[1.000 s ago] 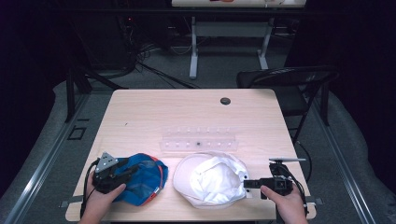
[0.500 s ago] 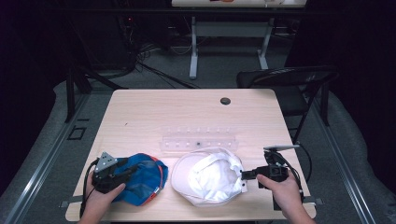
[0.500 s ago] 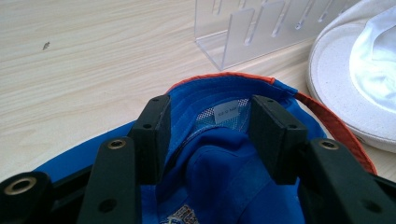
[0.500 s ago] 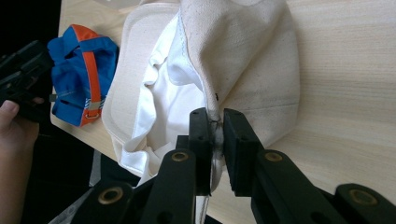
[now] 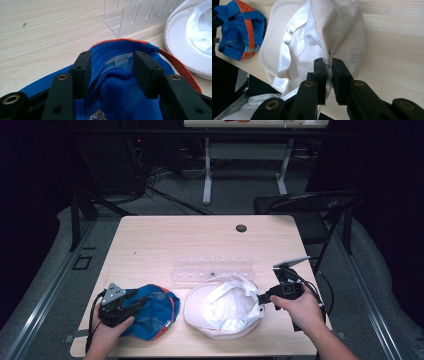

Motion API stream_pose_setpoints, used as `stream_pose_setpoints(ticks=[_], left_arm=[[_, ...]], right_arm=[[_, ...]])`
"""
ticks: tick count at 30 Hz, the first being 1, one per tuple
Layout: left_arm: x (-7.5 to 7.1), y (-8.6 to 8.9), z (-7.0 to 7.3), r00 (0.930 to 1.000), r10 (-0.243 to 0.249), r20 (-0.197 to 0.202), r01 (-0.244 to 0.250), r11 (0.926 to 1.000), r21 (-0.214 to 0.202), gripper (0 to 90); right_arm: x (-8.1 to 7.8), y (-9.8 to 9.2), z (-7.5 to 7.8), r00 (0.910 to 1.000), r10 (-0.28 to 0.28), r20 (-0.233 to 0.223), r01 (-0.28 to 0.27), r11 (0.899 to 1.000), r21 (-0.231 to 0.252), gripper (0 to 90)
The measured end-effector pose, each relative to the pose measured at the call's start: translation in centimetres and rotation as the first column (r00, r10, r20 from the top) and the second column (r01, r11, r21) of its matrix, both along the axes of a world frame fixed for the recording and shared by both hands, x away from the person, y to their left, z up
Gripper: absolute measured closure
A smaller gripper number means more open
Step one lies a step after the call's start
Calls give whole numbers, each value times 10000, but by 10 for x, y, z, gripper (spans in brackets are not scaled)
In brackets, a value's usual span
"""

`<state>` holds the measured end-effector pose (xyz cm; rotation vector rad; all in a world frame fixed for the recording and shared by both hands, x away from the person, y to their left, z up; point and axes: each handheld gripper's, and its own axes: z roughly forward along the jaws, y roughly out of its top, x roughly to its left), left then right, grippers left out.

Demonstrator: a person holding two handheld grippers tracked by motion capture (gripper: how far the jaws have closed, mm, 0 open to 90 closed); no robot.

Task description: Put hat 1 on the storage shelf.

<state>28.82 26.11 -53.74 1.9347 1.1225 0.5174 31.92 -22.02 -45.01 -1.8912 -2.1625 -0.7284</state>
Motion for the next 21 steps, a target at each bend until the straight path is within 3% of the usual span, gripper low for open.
stream_pose_setpoints(ticks=[4, 7, 9, 13, 15, 16, 21], left_arm=[[0, 0, 0, 10000, -14, 24, 13, 10000, 17, 497], [0, 0, 0, 10000, 18, 14, -18, 10000, 37, 497], [0, -1, 0, 10000, 3, 14, -3, 10000, 39, 498], [0, -2, 0, 10000, -31, 18, 31, 10000, 85, 498], [0, -2, 0, 10000, -40, 14, 39, 9999, 133, 498], [0, -2, 0, 10000, -41, 23, 41, 9999, 153, 498], [0, -1, 0, 10000, -23, 58, 22, 9999, 118, 498]], right_arm=[[5, 6, 9, 10000, 48, 5, -48, 9967, -807, 823], [8, 9, 14, 9997, 236, 90, -219, 9869, -1601, 823], [11, 13, 15, 9994, 257, 231, -202, 9766, -2140, 823], [17, 21, 11, 9989, 454, 82, -403, 9457, -3225, 822], [21, 25, 8, 9995, 303, 117, -247, 9434, -3306, 822], [23, 25, 7, 9988, 481, -56, -472, 9412, -3345, 822], [29, 28, 1, 9985, 339, -420, -451, 9510, -3057, 817]])
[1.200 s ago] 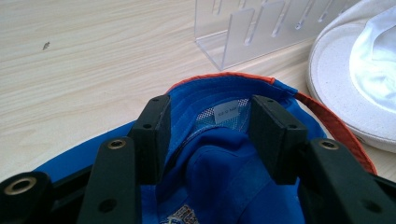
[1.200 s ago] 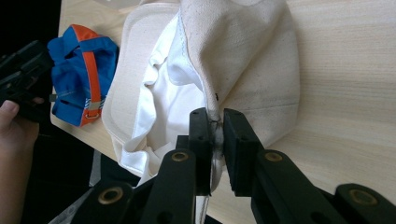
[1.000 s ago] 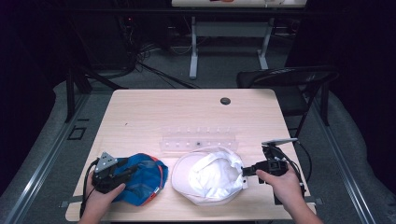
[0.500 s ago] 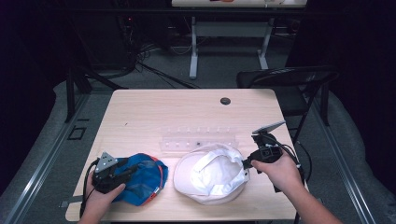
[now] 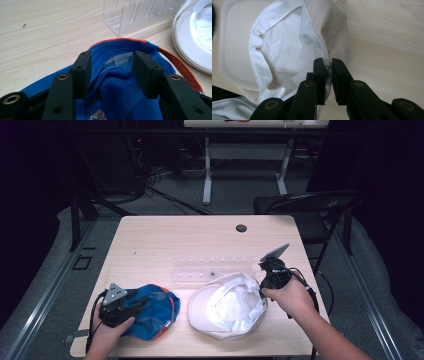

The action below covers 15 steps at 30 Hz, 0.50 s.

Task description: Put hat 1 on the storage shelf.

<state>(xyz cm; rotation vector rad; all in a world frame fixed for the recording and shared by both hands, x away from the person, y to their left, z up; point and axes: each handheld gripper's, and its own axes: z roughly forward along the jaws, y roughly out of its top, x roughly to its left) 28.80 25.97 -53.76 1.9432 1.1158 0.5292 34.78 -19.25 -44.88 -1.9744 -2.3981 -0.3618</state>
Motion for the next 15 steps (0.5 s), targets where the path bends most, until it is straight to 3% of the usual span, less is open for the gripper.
stream_pose_setpoints(ticks=[8, 15], left_arm=[[0, 0, 0, 10000, -20, -18, 20, 10000, 12, 498], [0, 0, 0, 10000, -2, -26, 2, 10000, 10, 499]], right_arm=[[-1, -6, -14, 9994, -73, -348, 79, 9998, 165, 694], [-2, -16, -28, 9970, -361, -688, 397, 9979, 518, 659]])
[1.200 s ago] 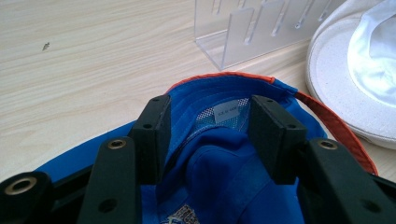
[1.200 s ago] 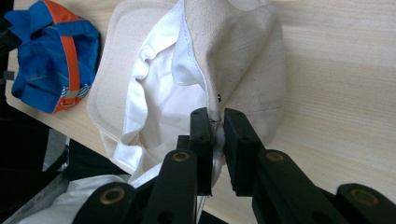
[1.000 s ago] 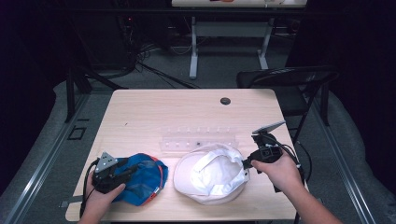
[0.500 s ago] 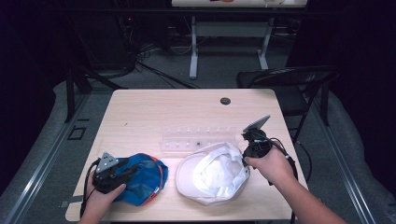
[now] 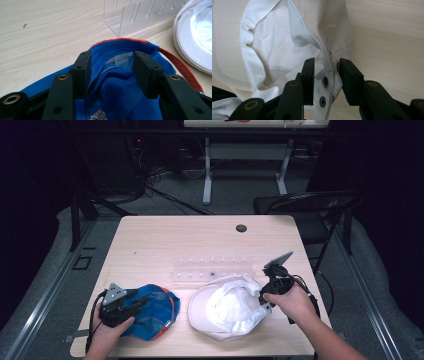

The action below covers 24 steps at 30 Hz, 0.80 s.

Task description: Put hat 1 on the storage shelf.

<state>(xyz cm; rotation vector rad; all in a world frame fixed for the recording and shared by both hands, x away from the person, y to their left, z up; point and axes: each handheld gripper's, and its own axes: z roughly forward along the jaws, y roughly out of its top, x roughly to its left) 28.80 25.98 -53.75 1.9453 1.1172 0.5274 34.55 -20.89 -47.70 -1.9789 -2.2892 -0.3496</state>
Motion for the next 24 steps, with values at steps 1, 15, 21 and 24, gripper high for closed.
stream_pose_setpoints(ticks=[1, 15, 21, 24], left_arm=[[0, 0, 0, 10000, -2, 4, 2, 10000, 6, 498], [0, 0, 0, 10000, -13, 22, 13, 10000, -1, 498], [0, 0, 0, 9997, 157, 176, -159, 9998, 129, 480], [-1, 1, 0, 9995, 226, 219, -229, 9997, 116, 468]], right_arm=[[-1, 0, -3, 9996, -276, 31, 276, 9995, 127, 659], [0, 3, 11, 9999, 6, 131, -5, 10000, -84, 803], [3, 5, 27, 9996, 236, 139, -237, 9997, 75, 807], [3, 6, 35, 9999, 79, 119, -82, 9995, 294, 807]])
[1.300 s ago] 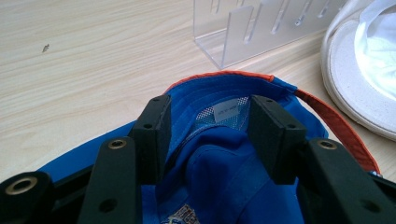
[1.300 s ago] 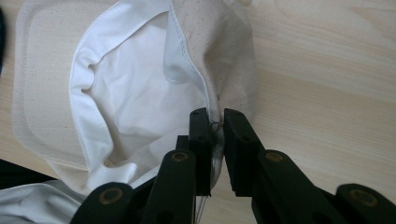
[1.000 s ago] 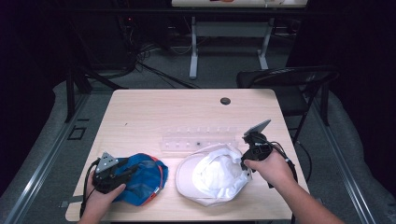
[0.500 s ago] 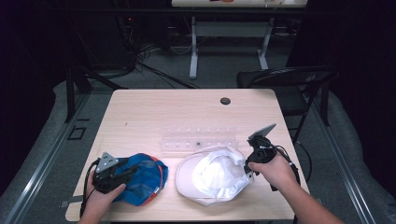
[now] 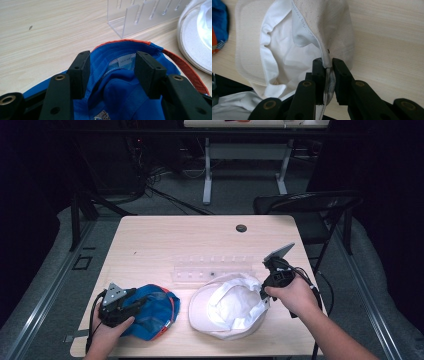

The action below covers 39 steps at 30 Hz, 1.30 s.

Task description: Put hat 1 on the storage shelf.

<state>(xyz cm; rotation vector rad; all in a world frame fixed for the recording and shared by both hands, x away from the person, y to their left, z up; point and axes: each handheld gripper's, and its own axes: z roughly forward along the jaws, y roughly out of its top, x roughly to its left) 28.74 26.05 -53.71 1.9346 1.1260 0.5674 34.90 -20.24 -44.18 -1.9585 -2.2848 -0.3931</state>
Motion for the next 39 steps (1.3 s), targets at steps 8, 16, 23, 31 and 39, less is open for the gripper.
stream_pose_setpoints(ticks=[8, 16, 23, 31, 39], left_arm=[[0, 0, 0, 10000, 48, 21, -48, 10000, -19, 447], [0, 1, 0, 9995, 274, 141, -275, 9996, 35, 423], [0, 3, 1, 9988, 468, 125, -467, 9989, -30, 412], [-2, 1, 2, 9995, 298, 52, -297, 9994, -172, 422], [-3, -4, 7, 9999, -32, -140, 26, 9992, -401, 462]], right_arm=[[1, 2, 20, 9999, 130, 69, -131, 9999, 33, 807], [2, 7, 38, 9996, 181, 222, -180, 9998, -45, 807], [2, 12, 55, 9993, 290, 222, -291, 9996, 60, 808], [3, 16, 75, 9988, 305, 380, -335, 9962, 807, 809], [3, 20, 91, 9987, 413, 305, -454, 9875, 1509, 810]])
